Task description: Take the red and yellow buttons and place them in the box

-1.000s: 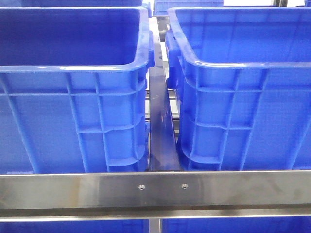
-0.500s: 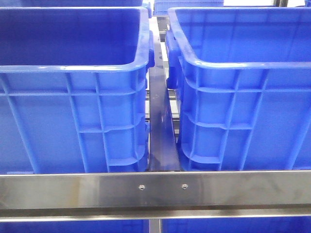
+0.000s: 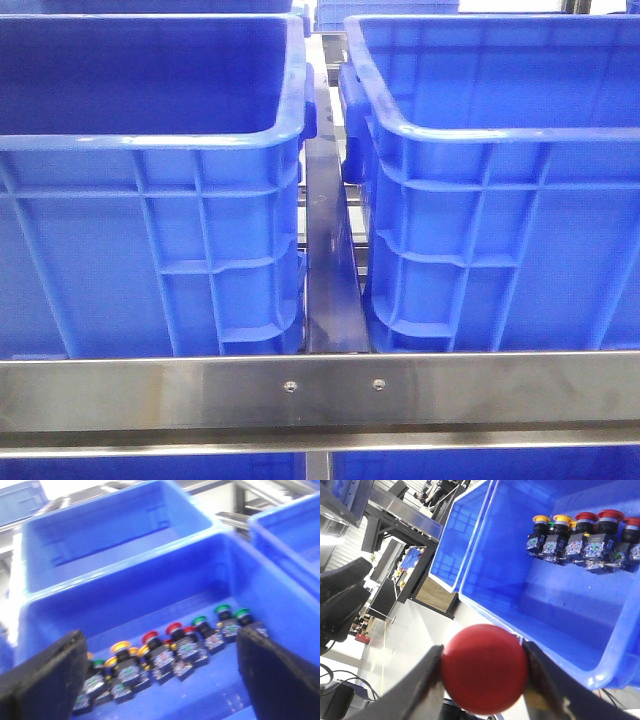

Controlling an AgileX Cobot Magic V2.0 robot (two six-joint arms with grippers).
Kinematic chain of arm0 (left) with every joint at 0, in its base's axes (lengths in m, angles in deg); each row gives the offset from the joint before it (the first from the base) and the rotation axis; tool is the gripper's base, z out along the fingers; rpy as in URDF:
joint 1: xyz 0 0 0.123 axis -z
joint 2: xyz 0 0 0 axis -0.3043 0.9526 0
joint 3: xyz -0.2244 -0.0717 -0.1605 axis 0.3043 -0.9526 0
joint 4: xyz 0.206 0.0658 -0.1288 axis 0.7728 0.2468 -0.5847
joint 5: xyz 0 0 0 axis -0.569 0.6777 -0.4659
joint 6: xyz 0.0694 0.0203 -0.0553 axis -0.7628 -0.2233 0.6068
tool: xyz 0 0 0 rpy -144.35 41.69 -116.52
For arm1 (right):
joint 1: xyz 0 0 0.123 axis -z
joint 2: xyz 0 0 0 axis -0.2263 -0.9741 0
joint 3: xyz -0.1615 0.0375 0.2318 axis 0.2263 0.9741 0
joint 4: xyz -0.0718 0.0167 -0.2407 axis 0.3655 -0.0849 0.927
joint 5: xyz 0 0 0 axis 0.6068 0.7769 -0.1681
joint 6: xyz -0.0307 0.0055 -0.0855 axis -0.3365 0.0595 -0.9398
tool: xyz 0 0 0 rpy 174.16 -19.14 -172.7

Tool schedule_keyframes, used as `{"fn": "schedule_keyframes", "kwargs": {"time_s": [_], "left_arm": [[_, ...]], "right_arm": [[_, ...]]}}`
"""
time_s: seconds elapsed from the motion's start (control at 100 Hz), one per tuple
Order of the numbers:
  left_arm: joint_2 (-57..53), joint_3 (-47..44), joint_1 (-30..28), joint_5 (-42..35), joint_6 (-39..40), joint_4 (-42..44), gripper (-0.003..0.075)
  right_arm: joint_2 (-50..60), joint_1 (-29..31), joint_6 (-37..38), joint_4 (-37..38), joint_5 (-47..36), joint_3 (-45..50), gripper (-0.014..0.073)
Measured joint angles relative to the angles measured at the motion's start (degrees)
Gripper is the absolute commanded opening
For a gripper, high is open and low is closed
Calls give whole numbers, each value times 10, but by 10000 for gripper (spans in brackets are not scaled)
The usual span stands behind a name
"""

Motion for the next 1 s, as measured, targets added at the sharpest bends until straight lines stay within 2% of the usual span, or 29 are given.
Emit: {"fn": "schedule_keyframes", "kwargs": {"time_s": [0.46,0.69,0.88,1.0], "left_arm": [[-33,-26,0,-5,0,-3,554],[-33,-26,0,-28,-5,-29,497],[-33,-26,0,-31,-5,-30,404],[-33,-26,0,-32,-5,-30,262]], "right_arm": [[0,0,-1,-15,-5,0,14],[0,0,-6,-16,-37,0,14],[0,0,-9,-27,-104,0,14],[0,0,-12,-37,-134,-1,14]]}}
